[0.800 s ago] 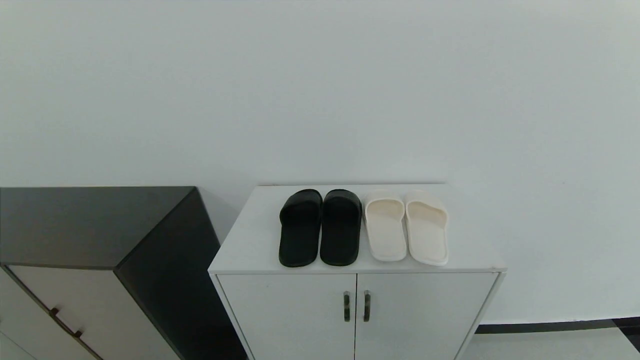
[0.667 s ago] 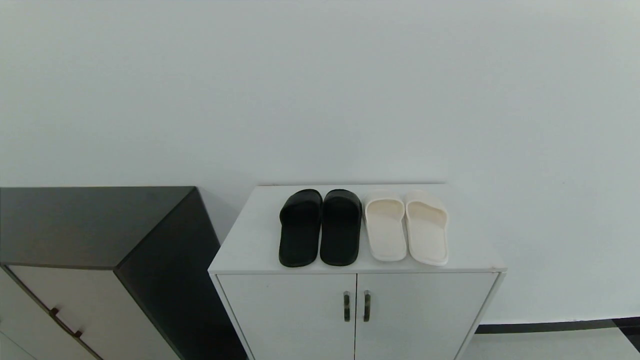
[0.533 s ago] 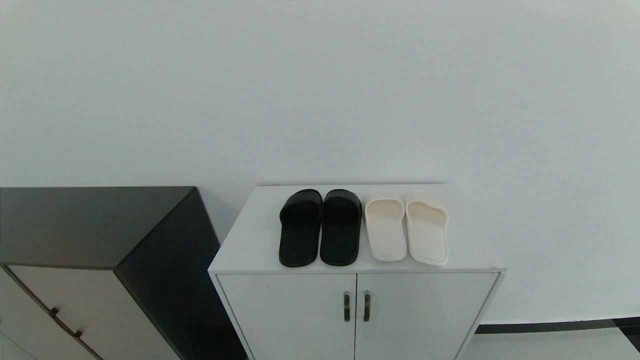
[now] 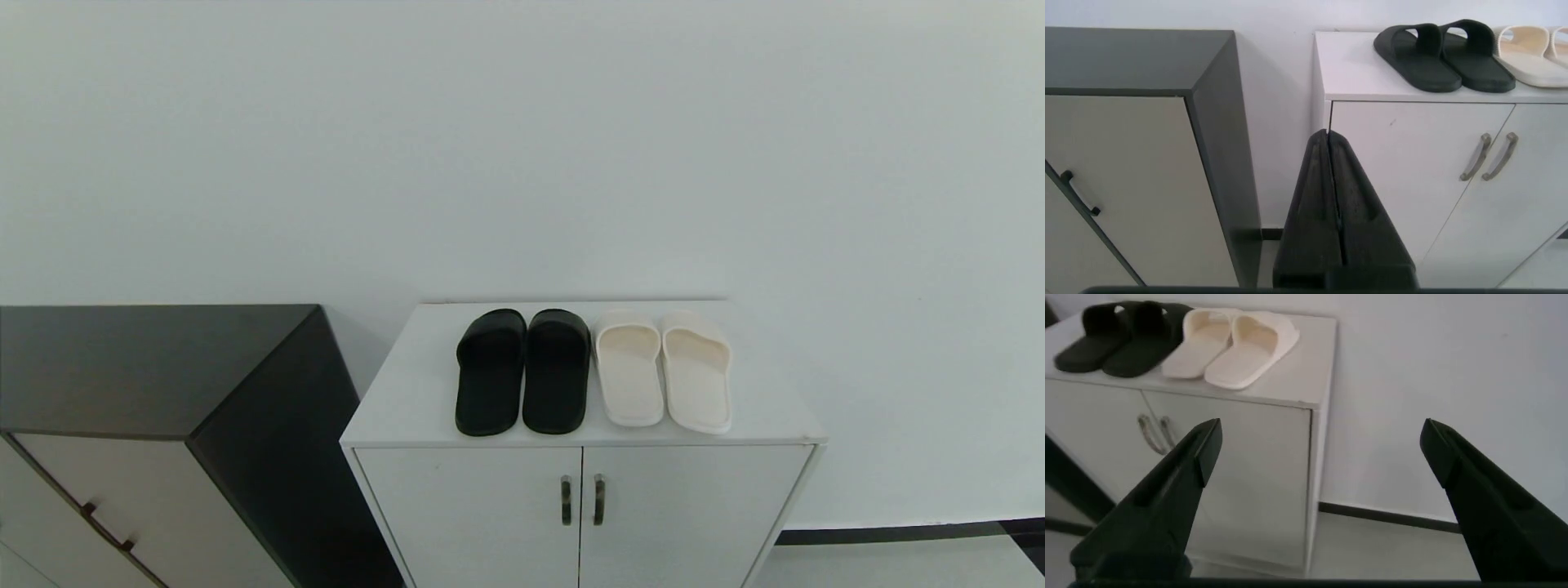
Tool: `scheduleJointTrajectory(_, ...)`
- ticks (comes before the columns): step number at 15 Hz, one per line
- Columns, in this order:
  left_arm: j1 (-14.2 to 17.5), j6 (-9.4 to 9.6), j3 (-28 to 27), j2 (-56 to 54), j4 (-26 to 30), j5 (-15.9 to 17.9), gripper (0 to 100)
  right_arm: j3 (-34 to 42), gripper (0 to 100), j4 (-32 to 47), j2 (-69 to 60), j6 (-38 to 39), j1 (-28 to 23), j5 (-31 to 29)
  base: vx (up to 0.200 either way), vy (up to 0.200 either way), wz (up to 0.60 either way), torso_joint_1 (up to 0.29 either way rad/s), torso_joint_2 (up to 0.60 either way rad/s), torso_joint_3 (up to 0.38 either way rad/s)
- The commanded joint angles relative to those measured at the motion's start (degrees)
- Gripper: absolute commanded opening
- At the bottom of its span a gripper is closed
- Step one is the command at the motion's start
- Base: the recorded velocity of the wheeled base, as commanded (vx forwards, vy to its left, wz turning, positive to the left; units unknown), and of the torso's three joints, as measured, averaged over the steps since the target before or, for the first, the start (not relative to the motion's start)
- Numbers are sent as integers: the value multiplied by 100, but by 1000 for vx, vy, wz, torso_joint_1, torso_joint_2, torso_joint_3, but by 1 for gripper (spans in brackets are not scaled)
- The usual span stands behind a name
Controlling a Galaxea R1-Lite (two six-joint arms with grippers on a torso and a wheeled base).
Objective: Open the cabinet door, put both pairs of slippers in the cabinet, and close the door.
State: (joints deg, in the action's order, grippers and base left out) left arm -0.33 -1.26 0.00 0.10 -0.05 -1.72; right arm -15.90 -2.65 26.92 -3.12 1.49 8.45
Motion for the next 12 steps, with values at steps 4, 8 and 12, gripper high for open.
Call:
scheduleJointTrajectory(4, -2, -6, 0, -1, -4, -4, 0, -1873, 100, -746, 3355, 1305, 3103, -2040, 0, 0, 0, 0, 0, 0)
scheduleJointTrajectory(8, -2, -6, 0, -1, -4, -4, 0, -2673, 100, -1142, 5069, 2114, 4738, -3736, 0, 0, 0, 0, 0, 0)
scheduleJointTrajectory(12, -2, -15, 0, -1, -4, -4, 0, -3112, 100, -1924, 6379, 2114, 4835, -4308, 0, 0, 0, 0, 0, 0)
